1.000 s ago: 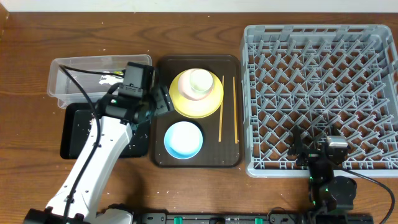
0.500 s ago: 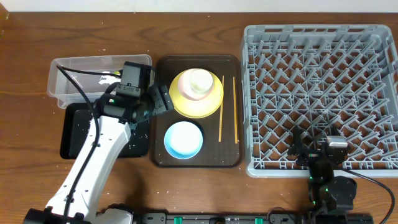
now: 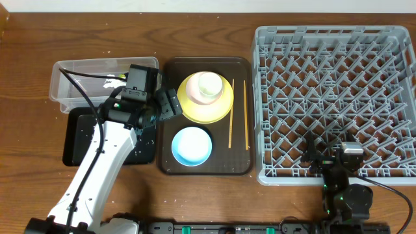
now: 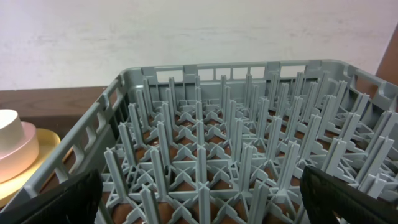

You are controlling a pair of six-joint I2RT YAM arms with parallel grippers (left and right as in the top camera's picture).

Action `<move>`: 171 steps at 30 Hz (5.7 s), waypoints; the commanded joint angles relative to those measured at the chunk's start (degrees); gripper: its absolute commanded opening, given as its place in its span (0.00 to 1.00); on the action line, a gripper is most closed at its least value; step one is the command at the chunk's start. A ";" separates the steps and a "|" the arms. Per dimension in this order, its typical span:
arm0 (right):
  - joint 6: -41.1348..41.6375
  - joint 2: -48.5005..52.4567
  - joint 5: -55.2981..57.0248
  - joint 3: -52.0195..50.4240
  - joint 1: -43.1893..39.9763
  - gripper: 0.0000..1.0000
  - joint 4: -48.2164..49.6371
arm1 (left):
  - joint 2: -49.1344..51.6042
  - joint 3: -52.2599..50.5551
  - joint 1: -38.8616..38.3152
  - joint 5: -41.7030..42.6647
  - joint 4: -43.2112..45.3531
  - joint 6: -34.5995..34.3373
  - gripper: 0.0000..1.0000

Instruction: Sort waste into correct bins and load items into the dishwasher rack

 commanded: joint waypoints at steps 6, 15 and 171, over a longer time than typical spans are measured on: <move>-0.68 -0.31 -0.02 -0.11 -0.42 0.99 -0.22 | 0.02 0.83 0.24 -0.72 0.00 0.31 0.93; -0.68 -0.31 -0.02 -0.11 -0.42 0.99 -0.22 | 0.02 0.83 0.24 -0.72 0.00 0.31 0.93; -5.07 91.71 -3.43 85.00 52.09 0.01 -37.38 | -15.74 0.83 31.95 2.95 -6.05 -5.70 0.94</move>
